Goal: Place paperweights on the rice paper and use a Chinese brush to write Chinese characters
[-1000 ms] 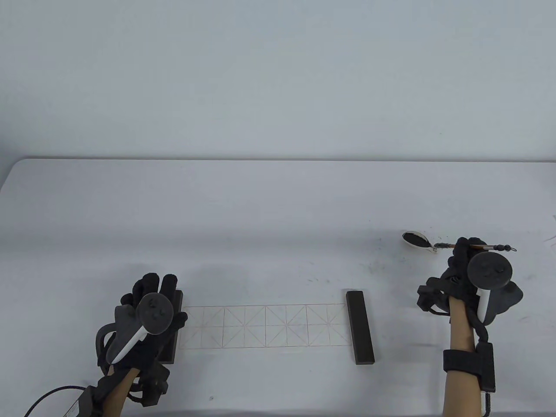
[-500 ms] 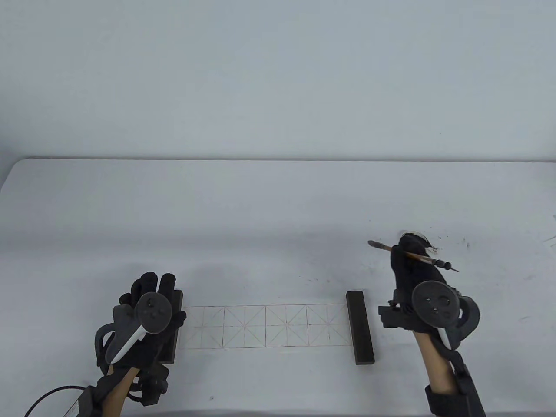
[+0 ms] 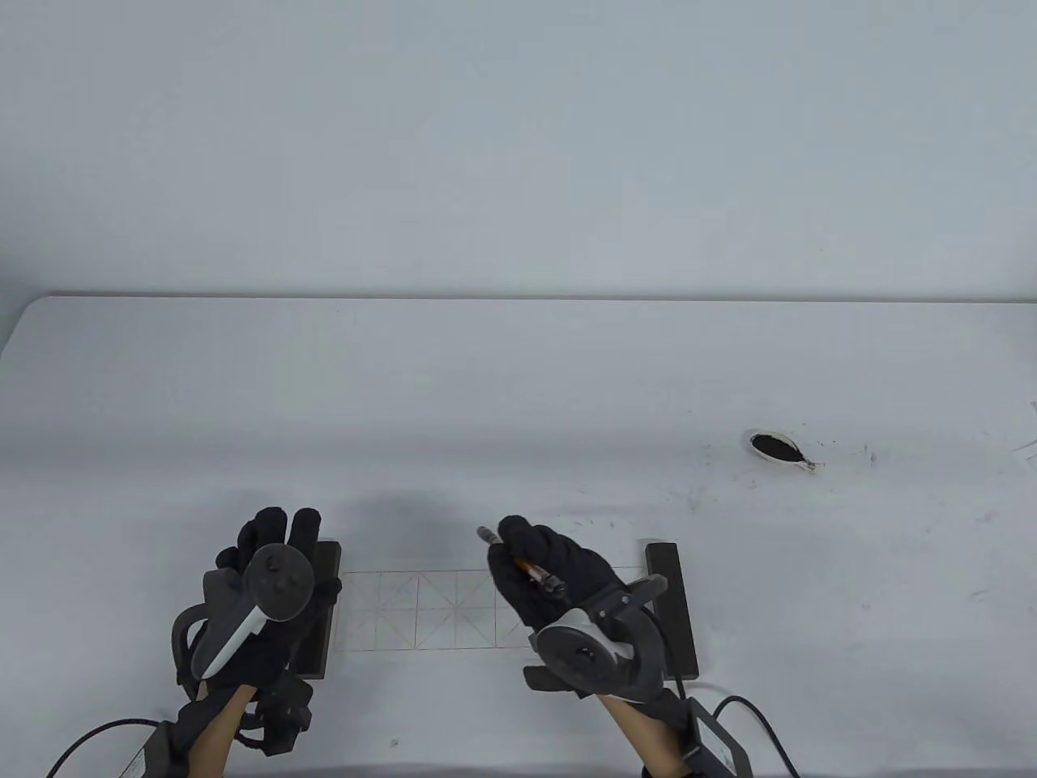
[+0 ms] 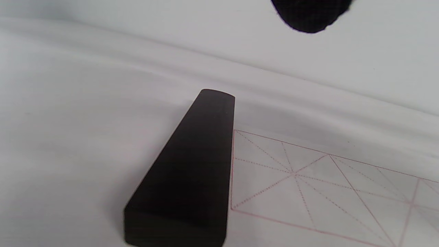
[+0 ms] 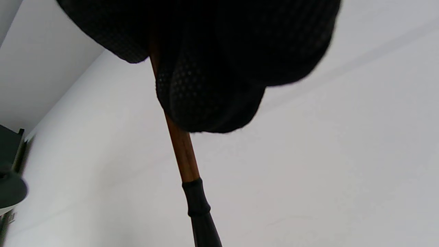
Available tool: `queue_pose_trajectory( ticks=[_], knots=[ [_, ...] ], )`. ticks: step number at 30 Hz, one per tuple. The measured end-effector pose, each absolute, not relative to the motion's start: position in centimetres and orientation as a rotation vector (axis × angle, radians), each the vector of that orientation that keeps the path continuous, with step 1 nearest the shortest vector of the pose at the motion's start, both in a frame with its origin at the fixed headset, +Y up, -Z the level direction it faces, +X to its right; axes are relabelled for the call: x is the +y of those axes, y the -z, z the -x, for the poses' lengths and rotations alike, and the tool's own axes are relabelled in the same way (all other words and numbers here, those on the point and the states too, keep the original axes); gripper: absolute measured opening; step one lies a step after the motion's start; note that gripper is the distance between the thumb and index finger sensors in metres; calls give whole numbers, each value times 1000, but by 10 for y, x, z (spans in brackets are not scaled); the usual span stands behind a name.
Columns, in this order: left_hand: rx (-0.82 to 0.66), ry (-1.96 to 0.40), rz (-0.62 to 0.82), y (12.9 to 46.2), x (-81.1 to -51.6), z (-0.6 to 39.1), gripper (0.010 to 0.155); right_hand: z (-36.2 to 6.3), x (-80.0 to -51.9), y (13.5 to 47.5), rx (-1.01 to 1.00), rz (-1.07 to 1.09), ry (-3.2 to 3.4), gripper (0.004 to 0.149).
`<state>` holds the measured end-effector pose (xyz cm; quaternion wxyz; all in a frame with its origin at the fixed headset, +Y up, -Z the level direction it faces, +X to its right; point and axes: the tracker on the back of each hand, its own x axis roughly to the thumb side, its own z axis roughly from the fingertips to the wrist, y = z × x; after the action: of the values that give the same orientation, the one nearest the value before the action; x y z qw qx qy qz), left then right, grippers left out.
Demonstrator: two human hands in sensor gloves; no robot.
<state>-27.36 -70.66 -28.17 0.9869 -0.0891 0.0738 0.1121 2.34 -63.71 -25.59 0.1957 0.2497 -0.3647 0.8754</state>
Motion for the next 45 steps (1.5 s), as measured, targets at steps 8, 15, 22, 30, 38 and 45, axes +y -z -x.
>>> queue_pose_trajectory(
  ticks=[8,15,22,30,38,45],
  knots=[
    [151,-237,185,282,-706,275,83,48,-658,241,-919,-838,-2457,38],
    [153,-248,183,282,-706,276,83,80,-680,236,-868,-932,-2527,38],
    [142,-241,182,282,-706,276,83,85,-691,234,-837,-956,-2571,39],
    [142,-241,185,282,-706,275,83,87,-693,232,-832,-980,-2581,40],
    [144,-242,191,282,-707,275,83,90,-697,229,-788,-1022,-2600,41],
    [148,-245,194,282,-707,276,83,92,-693,224,-697,-1026,-2565,40]
  ],
)
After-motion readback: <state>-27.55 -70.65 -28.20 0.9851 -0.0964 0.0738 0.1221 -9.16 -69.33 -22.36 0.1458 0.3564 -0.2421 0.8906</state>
